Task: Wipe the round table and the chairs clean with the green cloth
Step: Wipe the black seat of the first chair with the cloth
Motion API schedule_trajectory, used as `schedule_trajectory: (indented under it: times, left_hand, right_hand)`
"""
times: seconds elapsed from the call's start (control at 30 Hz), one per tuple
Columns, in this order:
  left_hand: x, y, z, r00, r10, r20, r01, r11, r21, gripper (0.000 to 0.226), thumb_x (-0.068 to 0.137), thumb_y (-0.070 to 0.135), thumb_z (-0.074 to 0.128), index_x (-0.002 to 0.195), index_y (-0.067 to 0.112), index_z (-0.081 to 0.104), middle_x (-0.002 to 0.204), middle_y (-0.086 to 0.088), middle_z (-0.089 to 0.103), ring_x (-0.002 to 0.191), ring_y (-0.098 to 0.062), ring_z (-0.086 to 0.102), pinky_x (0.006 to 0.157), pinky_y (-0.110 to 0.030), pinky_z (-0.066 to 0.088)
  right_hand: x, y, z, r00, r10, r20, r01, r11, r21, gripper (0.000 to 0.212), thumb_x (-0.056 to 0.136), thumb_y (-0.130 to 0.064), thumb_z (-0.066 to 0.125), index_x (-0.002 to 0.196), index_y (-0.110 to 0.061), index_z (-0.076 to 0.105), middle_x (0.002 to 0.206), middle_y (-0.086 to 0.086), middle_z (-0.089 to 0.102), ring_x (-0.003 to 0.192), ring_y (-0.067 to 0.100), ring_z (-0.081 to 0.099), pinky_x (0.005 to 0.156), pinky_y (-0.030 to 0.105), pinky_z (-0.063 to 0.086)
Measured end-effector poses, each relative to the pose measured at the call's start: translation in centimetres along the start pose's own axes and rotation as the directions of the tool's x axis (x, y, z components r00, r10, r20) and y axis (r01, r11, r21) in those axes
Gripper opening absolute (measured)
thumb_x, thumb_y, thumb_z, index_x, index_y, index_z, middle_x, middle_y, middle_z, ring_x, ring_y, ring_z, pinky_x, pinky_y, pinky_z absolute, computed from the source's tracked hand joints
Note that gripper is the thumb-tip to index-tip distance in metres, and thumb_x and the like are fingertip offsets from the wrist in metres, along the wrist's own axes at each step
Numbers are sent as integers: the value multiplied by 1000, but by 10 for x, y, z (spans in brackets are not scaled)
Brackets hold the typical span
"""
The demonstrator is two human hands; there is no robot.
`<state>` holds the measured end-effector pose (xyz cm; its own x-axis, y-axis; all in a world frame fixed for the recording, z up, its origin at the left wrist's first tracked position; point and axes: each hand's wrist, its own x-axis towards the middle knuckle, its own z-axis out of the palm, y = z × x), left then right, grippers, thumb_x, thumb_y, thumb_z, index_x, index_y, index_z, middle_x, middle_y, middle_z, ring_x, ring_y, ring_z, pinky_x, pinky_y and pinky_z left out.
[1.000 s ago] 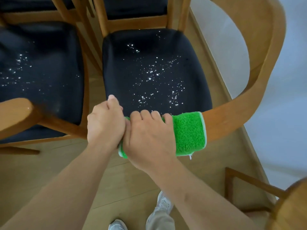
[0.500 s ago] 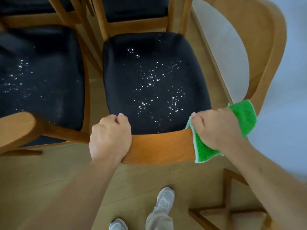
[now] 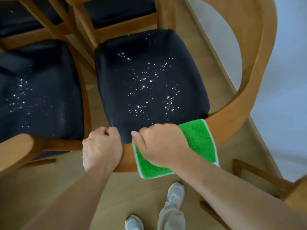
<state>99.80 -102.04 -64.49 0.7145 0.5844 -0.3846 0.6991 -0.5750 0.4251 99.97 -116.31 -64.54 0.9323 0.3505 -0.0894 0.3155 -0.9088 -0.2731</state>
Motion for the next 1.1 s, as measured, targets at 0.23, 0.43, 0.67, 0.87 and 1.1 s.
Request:
schedule_trajectory:
  times: [0.23,0.43,0.67,0.87,1.1]
  left_hand:
    - [-1,2,0,1000,7,21,-9,998,58,33,88,30,43,64,16,61,62,-5,56,56,-23,52,46,-23,34]
    - [-2,2,2,1000,-9,-18,11,996,87,32,85,28,43,59,17,59,58,-4,54,52,-21,50,45,-22,32]
    - [-1,2,4,999,14,-33,-10,994,111,31,87,30,43,60,20,56,56,-1,53,51,-18,50,45,-22,33]
    - [5,3,2,997,-67,-49,71,992,100,29,82,25,47,56,14,58,54,-6,52,51,-25,46,47,-25,32]
    - [-2,6,0,998,-61,11,59,991,121,32,86,29,43,60,18,58,60,-6,55,58,-28,51,57,-33,43]
  right_hand:
    - [-6,149,-37,988,146,-45,-152,972,-179,50,91,-45,24,51,-20,39,46,0,34,50,28,46,62,38,38]
    - [-16,121,-23,966,220,-138,-245,947,-205,59,96,-39,27,54,-16,61,46,5,53,49,26,49,77,41,39]
    - [-16,13,3,974,205,-97,-212,974,-80,44,94,-33,38,57,-20,59,53,-1,60,52,25,54,65,37,37]
    - [9,-52,9,954,301,-15,-301,954,8,39,87,-32,43,56,-19,62,52,-2,61,50,22,55,59,32,36]
    - [-12,-7,-5,994,20,104,-19,1000,-14,37,93,-35,39,68,-22,63,64,-2,63,57,23,53,61,34,39]
